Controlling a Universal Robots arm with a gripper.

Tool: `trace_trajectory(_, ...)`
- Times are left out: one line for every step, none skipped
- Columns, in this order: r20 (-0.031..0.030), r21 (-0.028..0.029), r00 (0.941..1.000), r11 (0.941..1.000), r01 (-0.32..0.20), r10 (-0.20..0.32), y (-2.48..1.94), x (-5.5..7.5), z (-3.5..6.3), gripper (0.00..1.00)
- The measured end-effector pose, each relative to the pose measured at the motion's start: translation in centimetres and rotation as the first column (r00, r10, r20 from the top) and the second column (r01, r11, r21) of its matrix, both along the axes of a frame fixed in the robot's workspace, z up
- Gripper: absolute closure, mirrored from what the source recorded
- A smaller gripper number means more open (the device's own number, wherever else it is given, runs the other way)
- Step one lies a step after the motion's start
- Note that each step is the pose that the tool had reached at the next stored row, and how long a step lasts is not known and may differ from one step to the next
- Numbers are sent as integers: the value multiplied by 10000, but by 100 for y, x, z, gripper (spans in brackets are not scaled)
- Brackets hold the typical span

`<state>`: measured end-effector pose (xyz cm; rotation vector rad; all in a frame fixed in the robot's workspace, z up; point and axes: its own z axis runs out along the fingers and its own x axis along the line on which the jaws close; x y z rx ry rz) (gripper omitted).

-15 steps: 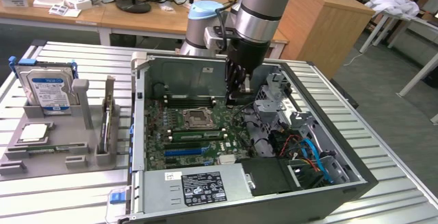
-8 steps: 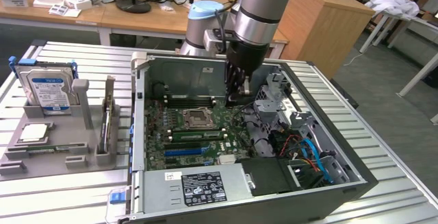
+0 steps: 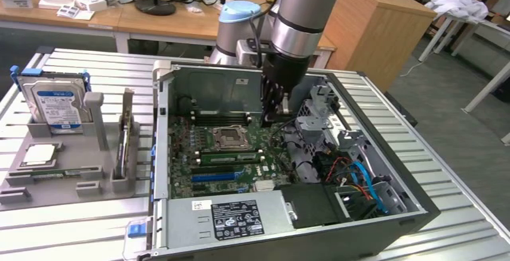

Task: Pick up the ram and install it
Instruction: 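Press down the ram until it locks into place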

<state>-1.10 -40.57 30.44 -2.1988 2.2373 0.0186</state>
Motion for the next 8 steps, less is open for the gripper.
trace_trajectory(0,0,10000,10000,0,0,0,0,-9,89)
trace_trajectory(0,1,10000,10000,0,0,0,0,-18,89)
trace_trajectory(0,0,10000,10000,0,0,0,0,-26,89)
trace_trajectory(0,0,10000,10000,0,0,0,0,-33,89)
trace_trajectory(0,0,10000,10000,0,0,0,0,-41,89)
trace_trajectory(-1,-1,10000,10000,0,0,0,0,-48,89)
trace_trajectory(-1,-1,10000,10000,0,0,0,0,-55,89)
trace_trajectory(0,0,10000,10000,0,0,0,0,-62,89)
